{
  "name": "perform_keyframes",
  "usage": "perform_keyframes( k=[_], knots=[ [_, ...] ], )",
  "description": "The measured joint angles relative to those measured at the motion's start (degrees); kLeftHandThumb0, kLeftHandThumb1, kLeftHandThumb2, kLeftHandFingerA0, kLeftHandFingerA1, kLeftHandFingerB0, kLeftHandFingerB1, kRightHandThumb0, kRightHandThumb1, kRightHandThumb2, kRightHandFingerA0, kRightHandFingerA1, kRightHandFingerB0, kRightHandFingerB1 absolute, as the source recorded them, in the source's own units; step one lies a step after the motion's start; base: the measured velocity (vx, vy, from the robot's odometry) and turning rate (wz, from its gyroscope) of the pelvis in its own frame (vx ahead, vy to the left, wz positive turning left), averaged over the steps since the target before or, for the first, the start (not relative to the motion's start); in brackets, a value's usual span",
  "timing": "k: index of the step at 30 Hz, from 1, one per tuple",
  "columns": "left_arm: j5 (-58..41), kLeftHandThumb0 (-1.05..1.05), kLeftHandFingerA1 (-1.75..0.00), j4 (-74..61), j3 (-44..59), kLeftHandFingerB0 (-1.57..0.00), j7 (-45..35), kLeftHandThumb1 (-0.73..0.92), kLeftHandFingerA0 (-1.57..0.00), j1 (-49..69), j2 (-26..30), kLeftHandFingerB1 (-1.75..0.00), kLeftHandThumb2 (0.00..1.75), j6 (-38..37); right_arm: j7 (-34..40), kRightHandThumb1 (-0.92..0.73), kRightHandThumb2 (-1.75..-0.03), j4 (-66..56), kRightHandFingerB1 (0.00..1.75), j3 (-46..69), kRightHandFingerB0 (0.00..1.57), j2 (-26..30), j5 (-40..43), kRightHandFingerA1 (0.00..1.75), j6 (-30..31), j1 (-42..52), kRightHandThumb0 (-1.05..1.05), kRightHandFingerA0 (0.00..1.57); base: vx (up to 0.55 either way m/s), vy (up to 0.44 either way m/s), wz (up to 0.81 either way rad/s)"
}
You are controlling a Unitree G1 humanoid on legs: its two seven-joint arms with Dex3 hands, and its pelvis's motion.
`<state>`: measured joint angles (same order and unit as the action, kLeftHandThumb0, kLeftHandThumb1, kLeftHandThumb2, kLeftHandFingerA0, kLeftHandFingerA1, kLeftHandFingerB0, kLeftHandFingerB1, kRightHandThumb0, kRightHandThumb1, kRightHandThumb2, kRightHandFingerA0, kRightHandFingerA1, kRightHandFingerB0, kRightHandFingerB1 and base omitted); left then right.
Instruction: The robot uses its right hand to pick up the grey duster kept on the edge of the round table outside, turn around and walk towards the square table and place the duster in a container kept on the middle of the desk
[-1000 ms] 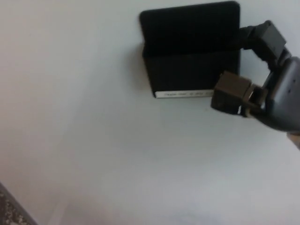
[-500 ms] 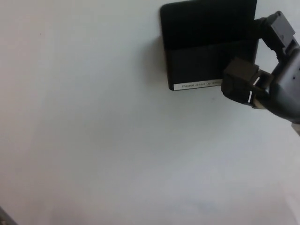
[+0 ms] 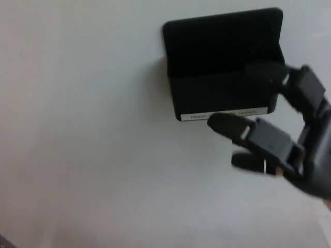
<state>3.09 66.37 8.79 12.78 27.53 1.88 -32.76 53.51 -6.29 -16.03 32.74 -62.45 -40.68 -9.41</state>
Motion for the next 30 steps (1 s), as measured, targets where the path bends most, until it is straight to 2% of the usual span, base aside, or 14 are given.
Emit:
perform_keyframes(
  k=[1,4,5,7,10,11,16,17,21,22,24,28,29,30],
  knots=[
    [0.0,0.06,-1.06,0.0,0.0,-0.91,0.0,0.6,-0.97,0.0,0.0,-0.88,0.97,0.0,-0.3,-0.66,-0.98,-1.9,0.26,0.3,0.12,0.2,0.1,0.02,-0.1,2.7,-1.05,0.0,0.0,0.0,0.0],
    [0.0,0.06,-1.06,0.0,0.0,-0.91,0.0,0.6,-0.97,0.1,-0.1,-0.88,0.97,0.0,-1.0,-0.66,-0.98,-8.0,0.26,1.9,0.12,1.0,0.4,0.02,-0.8,12.5,-1.05,0.0,0.0,0.0,0.0],
    [0.0,0.05,-1.05,0.0,0.0,-0.9,0.0,0.62,-0.97,0.1,-0.2,-0.87,0.95,0.0,-1.1,-0.73,-1.02,-9.1,0.08,2.6,0.0,1.1,0.5,0.16,-1.1,15.2,-0.99,0.0,0.0,0.0,0.0],
    [0.0,0.03,-1.04,0.0,0.0,-0.9,0.0,0.64,-0.98,0.2,-0.2,-0.86,0.93,0.0,-1.3,-0.78,-1.07,-11.0,0.02,4.1,0.0,1.3,0.6,0.16,-1.6,20.2,-1.05,0.0,0.0,0.0,0.0],
    [0.0,0.03,-1.04,-0.1,0.0,-0.9,0.0,0.64,-0.98,0.4,-0.2,-0.86,0.93,0.0,-1.2,-0.78,-1.07,-12.8,0.02,8.6,0.0,1.2,0.9,0.16,-2.9,29.4,-1.05,0.0,0.0,0.0,0.0],
    [0.0,0.03,-1.01,-0.1,0.0,-0.88,0.0,0.62,-0.91,0.5,-0.2,-0.86,0.95,0.0,-1.2,-0.72,-1.07,-13.2,0.0,10.7,0.0,1.1,1.0,0.21,-3.5,33.2,-1.05,0.0,0.0,0.0,0.0],
    [0.0,0.02,-1.02,-0.2,0.1,-0.86,0.0,0.64,-0.9,0.9,-0.3,-0.85,0.93,0.0,-1.1,-0.75,-1.09,-14.0,0.0,20.9,0.0,0.8,1.4,0.23,-5.1,46.6,-1.05,0.0,0.0,0.0,0.0],
    [0.0,0.0,-1.07,-0.4,0.1,-0.85,0.0,0.6,-0.91,1.0,-0.4,-0.88,1.01,0.0,-1.0,-0.82,-0.65,-14.0,0.0,24.2,0.0,0.7,1.6,0.0,-5.4,50.1,-0.93,0.0,0.0,0.0,0.0],
    [0.0,-0.03,-1.07,-1.1,0.4,-0.86,-0.1,0.63,-0.92,1.5,-0.9,-0.89,0.99,0.0,-0.8,-0.83,-0.65,-13.6,0.0,33.4,0.0,0.5,1.9,0.0,-6.3,59.2,-0.94,0.0,0.0,0.0,0.0],
    [-0.1,-0.02,-1.08,-1.5,0.5,-0.87,-0.1,0.62,-0.97,1.7,-1.2,-0.89,0.95,0.0,-0.5,-0.88,-0.67,-13.0,0.0,36.5,0.0,0.5,1.9,0.0,-6.6,62.1,-0.96,0.0,0.0,0.0,0.0],
    [-0.1,0.01,-1.09,-1.9,0.7,-0.86,-0.2,0.64,-0.97,2.1,-1.7,-0.89,0.96,0.0,-0.1,-0.88,-0.67,-11.5,0.0,40.1,0.0,0.5,1.9,0.0,-6.8,65.3,-0.96,0.0,0.0,0.0,0.0],
    [-0.2,0.04,-1.04,-2.7,1.2,-0.87,-0.4,0.63,-0.93,3.3,-2.0,-0.87,0.96,0.0,1.3,-0.85,-0.66,-0.2,0.0,46.5,0.0,2.0,1.9,0.0,-6.0,71.1,-0.93,0.0,0.0,0.0,0.0],
    [-0.1,0.03,-1.02,-2.7,1.2,-0.86,-0.4,0.64,-0.92,3.4,-2.0,-0.85,0.93,0.0,1.4,-0.67,-0.96,2.4,0.0,46.6,0.0,2.5,1.9,0.0,-5.8,71.3,-0.91,0.0,0.0,0.0,0.0],
    [-0.1,0.03,-1.02,-2.7,1.2,-0.86,-0.4,0.64,-0.92,3.4,-2.0,-0.85,0.93,0.0,1.4,-0.67,-0.96,3.7,0.0,46.6,0.0,2.7,1.9,0.0,-5.7,71.3,-0.91,0.0,0.0,0.0,0.0]
  ],
)
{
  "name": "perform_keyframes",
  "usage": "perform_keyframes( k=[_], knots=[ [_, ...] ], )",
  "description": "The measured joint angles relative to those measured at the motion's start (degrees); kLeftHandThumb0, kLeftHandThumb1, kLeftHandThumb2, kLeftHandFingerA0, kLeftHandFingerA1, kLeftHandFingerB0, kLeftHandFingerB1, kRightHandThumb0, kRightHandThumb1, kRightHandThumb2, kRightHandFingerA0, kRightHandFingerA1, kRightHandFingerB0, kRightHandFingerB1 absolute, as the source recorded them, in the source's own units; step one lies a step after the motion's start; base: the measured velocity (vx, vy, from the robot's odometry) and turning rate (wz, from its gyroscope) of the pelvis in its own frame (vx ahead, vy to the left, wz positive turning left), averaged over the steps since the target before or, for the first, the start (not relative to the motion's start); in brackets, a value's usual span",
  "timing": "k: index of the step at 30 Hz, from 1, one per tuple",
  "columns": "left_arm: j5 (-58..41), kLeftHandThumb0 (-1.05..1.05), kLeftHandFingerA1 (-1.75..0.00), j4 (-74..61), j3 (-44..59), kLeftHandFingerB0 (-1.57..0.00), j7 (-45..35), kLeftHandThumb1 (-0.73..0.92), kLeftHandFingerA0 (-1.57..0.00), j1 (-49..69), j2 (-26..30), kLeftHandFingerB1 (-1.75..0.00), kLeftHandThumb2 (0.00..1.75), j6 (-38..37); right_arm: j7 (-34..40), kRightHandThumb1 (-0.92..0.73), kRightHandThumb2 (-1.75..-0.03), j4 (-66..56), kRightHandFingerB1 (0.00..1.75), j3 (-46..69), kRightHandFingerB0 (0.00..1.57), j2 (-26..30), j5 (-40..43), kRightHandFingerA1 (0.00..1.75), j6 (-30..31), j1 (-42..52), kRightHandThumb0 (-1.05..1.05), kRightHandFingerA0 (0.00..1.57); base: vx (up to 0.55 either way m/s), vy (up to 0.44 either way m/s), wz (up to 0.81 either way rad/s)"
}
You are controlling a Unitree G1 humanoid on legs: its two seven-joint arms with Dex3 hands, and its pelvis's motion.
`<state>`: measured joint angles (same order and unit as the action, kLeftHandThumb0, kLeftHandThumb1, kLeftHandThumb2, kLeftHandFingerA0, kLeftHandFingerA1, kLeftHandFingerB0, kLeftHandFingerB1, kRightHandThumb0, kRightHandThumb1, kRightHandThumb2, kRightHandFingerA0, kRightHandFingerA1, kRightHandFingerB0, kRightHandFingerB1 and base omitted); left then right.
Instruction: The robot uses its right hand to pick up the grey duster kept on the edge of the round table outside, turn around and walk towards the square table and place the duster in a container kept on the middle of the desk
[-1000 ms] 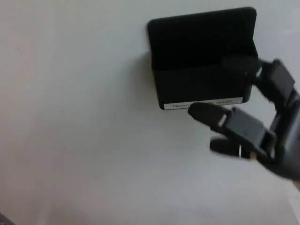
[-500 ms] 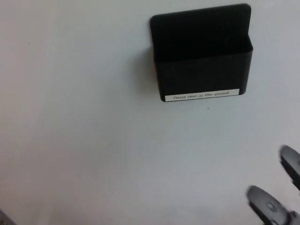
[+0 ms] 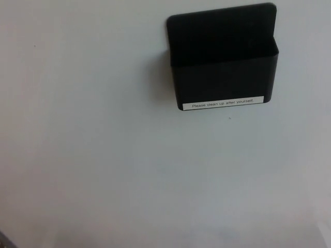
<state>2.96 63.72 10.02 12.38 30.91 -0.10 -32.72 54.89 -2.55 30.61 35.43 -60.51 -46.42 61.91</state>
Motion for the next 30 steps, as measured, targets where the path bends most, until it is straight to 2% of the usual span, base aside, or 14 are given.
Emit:
perform_keyframes(
  k=[2,4,6,7,9,10,11,12,13,14,16,17,25,30],
  knots=[
    [0.0,0.05,-1.0,0.0,0.0,-0.87,0.0,0.63,-0.96,-0.1,0.0,-0.83,0.91,0.0,0.0,-0.74,-1.04,5.2,0.0,-0.3,0.0,1.1,0.0,0.04,0.2,-0.3,-1.02,0.0,0.0,0.0,0.0],
    [0.1,0.06,-1.05,0.2,0.0,-0.94,0.0,0.56,-1.02,-0.2,0.0,-0.92,1.12,0.0,-0.6,-0.67,-0.94,11.0,0.05,-1.2,0.0,1.9,0.2,0.0,0.5,-1.4,-0.84,0.0,0.0,0.0,0.0],
    [0.1,0.05,-1.04,0.4,0.0,-0.92,0.0,0.58,-1.0,-0.3,0.0,-0.92,1.14,0.0,-1.8,-0.71,-1.01,16.6,0.09,-2.5,0.0,2.3,0.3,0.05,0.7,-3.4,-0.87,0.0,0.0,0.0,0.0],
    [0.1,0.08,-1.05,0.4,0.0,-0.91,0.0,0.59,-1.0,-0.4,0.0,-0.92,1.15,0.0,-2.0,-0.54,-0.88,17.5,0.17,-2.8,0.0,2.4,0.3,0.17,0.8,-3.7,-0.61,0.0,0.0,0.0,0.0],
    [0.1,0.09,-1.1,0.4,0.1,-0.87,0.0,0.64,-0.92,-0.6,0.0,-0.87,1.02,0.0,-3.5,-0.68,-0.83,22.3,0.19,-3.8,0.03,2.4,0.5,0.22,0.9,-6.2,-0.4,0.05,0.0,0.0,0.0],
    [0.1,0.09,-1.05,0.4,0.1,-0.86,0.0,0.64,-0.93,-0.8,0.0,-0.84,0.98,0.0,-4.4,-0.79,-1.2,25.2,0.5,-4.3,0.0,2.3,0.9,0.51,0.8,-7.8,-0.21,0.0,0.0,0.0,0.0],
    [0.1,0.09,-1.05,0.4,0.1,-0.86,0.0,0.64,-0.93,-0.9,0.0,-0.84,0.98,0.0,-5.5,-0.79,-1.2,28.0,0.5,-4.6,0.0,2.1,1.3,0.51,0.8,-9.6,-0.21,0.0,0.0,0.0,0.0],
    [0.1,0.11,-1.02,0.4,0.1,-0.87,0.0,0.59,-0.97,-1.0,0.0,-0.86,1.06,0.0,-6.1,-0.83,-0.64,29.7,0.26,-4.8,0.12,1.9,1.6,0.95,0.8,-10.7,-0.24,0.43,0.0,0.0,0.0],
    [0.1,0.11,-1.02,0.5,0.1,-0.87,0.0,0.59,-0.97,-1.1,0.0,-0.86,1.06,0.0,-6.7,-0.83,-0.64,31.4,0.26,-4.9,0.12,1.6,1.9,0.95,0.8,-11.8,-0.24,0.43,0.0,0.0,0.0],
    [0.1,0.07,-1.0,0.5,0.2,-0.96,0.0,0.63,-0.98,-1.4,0.0,-0.84,0.96,0.1,-8.0,-0.76,-0.64,34.8,0.32,-5.3,0.32,1.0,2.6,0.41,0.9,-14.2,-0.01,0.64,0.0,0.0,0.0],
    [0.1,0.07,-0.98,0.7,0.2,-0.9,0.1,0.56,-0.95,-1.6,0.0,-0.9,1.11,0.1,-9.2,-0.72,-0.63,38.3,0.34,-5.6,0.39,0.3,3.1,0.42,1.0,-16.6,0.01,0.7,0.0,0.0,0.0],
    [0.2,0.05,-1.01,1.0,0.1,-0.92,0.2,0.65,-0.96,-1.9,0.1,-0.84,0.89,0.2,-10.0,-0.67,-0.61,41.0,0.5,-5.6,0.84,-0.4,3.6,0.62,1.2,-18.7,-0.11,1.07,0.0,0.0,0.0],
    [0.8,0.05,-0.94,2.7,-0.3,-0.95,1.1,0.66,-1.0,-3.5,0.8,-0.82,0.74,1.0,-16.9,-0.73,-0.62,58.5,0.57,-4.7,0.91,-8.0,8.6,1.04,4.2,-32.2,-0.19,1.1,0.0,0.0,0.0],
    [1.5,0.08,-0.96,4.7,-1.3,-0.98,2.7,0.64,-1.03,-4.7,2.3,-0.83,0.79,1.3,-22.7,-0.69,-0.6,68.4,0.52,-3.3,0.87,-13.0,12.7,0.99,8.1,-39.3,-0.13,1.05,0.0,0.0,0.0]
  ],
)
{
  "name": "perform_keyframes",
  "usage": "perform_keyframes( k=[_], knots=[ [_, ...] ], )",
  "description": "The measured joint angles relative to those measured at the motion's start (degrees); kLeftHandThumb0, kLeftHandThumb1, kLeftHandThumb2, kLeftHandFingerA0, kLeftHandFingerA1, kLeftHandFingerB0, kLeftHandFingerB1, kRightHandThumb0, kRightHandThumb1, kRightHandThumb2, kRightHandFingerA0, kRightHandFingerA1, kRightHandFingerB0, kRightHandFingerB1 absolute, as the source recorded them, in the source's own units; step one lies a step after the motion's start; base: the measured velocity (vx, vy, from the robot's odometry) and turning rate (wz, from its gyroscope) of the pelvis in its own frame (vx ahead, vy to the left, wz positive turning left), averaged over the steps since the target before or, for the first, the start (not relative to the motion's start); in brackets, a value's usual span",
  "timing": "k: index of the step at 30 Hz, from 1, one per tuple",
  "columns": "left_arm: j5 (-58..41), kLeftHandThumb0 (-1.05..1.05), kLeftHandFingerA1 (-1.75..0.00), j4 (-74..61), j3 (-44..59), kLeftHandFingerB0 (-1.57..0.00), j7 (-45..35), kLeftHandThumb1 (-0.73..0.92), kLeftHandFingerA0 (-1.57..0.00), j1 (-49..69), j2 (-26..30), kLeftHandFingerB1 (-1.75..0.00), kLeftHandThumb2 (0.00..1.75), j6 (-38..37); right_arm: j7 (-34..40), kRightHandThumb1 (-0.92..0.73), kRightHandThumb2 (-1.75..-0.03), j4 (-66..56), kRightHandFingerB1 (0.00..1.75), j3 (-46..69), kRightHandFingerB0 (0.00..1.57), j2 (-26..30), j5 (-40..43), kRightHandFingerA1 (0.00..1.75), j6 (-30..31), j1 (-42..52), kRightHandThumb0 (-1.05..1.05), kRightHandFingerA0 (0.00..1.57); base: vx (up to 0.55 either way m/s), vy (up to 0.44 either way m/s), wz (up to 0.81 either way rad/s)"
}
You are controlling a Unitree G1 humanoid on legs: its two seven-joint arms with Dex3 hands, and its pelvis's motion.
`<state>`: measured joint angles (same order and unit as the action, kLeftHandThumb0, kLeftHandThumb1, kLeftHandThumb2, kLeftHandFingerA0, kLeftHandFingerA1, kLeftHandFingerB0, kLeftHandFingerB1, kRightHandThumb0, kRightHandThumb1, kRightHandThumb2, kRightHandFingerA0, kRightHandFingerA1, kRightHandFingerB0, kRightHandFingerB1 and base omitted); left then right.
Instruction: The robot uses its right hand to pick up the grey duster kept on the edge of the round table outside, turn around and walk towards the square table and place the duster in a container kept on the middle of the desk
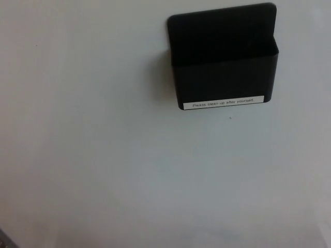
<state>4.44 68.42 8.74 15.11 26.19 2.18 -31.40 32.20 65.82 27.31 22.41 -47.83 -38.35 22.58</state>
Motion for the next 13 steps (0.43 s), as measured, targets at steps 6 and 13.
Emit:
perform_keyframes(
  k=[6,13],
  knots=[
    [0.5,-0.02,-0.98,1.6,-1.1,-0.94,1.4,0.69,-0.99,-1.4,1.2,-0.82,0.71,1.1,-6.1,-0.71,-0.61,7.1,0.53,0.1,0.89,-4.4,4.9,0.95,4.5,-5.2,-0.16,1.08,0.0,0.0,0.0],
    [1.1,0.03,-0.95,2.0,-1.5,-0.94,2.9,0.66,-1.01,-2.2,2.0,-0.81,0.77,1.7,-11.5,-0.63,-0.6,9.5,0.5,-5.3,0.79,-6.0,9.7,0.62,7.5,-6.7,-0.14,1.03,0.0,0.0,0.0]
  ],
)
